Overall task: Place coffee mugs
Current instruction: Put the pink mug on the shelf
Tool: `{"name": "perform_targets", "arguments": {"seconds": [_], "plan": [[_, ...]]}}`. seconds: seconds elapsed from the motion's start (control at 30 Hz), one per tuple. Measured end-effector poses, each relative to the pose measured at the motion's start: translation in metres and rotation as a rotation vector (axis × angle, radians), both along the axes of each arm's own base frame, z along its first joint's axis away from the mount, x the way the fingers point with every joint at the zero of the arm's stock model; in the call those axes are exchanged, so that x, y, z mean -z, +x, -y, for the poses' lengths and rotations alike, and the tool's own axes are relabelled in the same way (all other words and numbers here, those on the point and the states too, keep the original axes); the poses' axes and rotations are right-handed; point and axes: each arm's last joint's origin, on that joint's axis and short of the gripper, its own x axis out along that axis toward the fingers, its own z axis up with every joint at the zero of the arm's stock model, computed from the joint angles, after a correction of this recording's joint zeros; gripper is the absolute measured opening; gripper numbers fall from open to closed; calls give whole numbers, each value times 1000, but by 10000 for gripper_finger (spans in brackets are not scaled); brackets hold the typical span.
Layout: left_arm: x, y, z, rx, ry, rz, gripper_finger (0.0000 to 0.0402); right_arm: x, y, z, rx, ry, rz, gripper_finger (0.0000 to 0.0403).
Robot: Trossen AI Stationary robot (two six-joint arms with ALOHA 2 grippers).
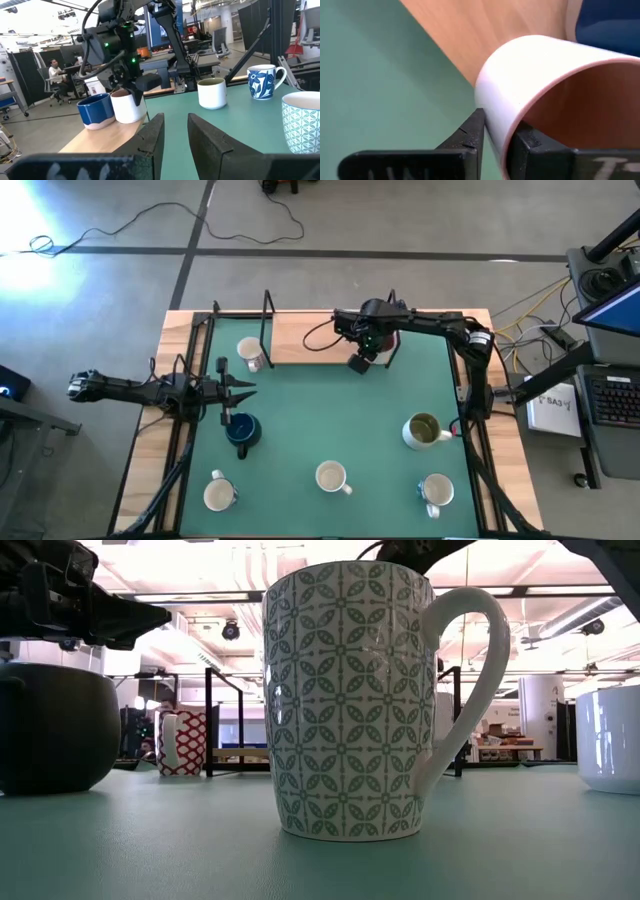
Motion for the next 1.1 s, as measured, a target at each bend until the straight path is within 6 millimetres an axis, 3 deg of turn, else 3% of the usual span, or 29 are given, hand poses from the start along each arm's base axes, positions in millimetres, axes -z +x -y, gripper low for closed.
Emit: {"name": "perform_targets", "arguments": {"seconds": [1.1], "plan": [[0, 0, 0, 0, 0, 0, 68, -8, 3, 0, -12, -5, 34, 53]]}}
